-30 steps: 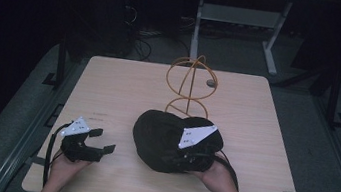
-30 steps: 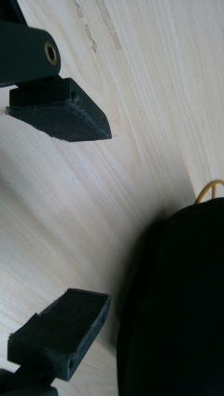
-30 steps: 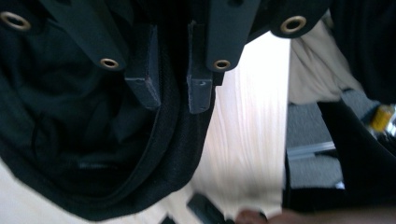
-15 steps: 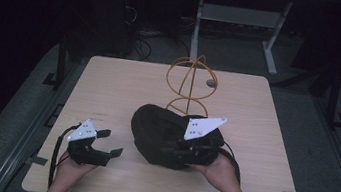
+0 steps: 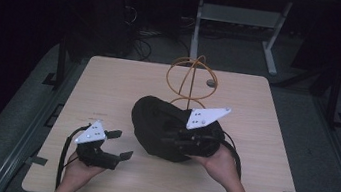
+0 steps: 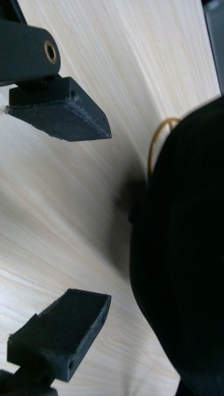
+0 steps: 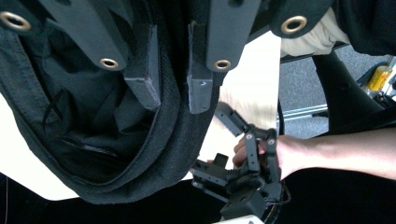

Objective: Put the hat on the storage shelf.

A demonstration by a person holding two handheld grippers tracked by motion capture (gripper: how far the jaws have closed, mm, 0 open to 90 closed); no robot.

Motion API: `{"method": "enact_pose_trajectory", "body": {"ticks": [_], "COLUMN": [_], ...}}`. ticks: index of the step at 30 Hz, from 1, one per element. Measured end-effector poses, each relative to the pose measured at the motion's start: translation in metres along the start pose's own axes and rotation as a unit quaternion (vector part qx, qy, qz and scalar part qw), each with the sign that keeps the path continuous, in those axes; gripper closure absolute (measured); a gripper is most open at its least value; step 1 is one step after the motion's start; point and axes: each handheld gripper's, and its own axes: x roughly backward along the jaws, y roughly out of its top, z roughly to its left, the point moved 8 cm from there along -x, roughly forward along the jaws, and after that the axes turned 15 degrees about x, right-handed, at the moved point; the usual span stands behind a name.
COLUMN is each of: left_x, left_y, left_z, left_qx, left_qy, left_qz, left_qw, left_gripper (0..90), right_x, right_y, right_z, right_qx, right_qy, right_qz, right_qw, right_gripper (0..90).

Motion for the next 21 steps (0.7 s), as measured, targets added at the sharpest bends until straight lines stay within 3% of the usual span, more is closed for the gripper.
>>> {"method": "enact_pose_trajectory", "body": {"ticks": [7, 13, 17, 21], "left_x": [-0.006, -0.014, -0.021, -0.029], "left_y": [0.011, 0.024, 0.032, 0.038], "left_z": [-0.013, -0.026, -0.03, -0.029], "left_qx": [-0.019, -0.023, -0.029, -0.017], "left_qy": [-0.011, -0.026, -0.02, -0.005], "left_qz": [-0.006, -0.019, -0.026, -0.037], "left_qw": [0.9997, 0.9992, 0.9991, 0.9991], "left_gripper": [16.8, 17.8, 22.5, 31.9], "right_x": [-0.001, -0.001, -0.004, -0.008], "right_y": [0.011, 0.023, 0.028, 0.032], "right_z": [-0.008, -0.013, -0.016, -0.016], "right_qx": [0.0, -0.004, -0.009, -0.012], "right_qy": [-0.008, -0.013, -0.018, -0.008], "right_qz": [0.001, -0.007, -0.006, -0.02], "right_qw": [1.0, 0.9999, 0.9998, 0.9997], "right_gripper": [76.4, 76.4, 76.5, 76.6]}}
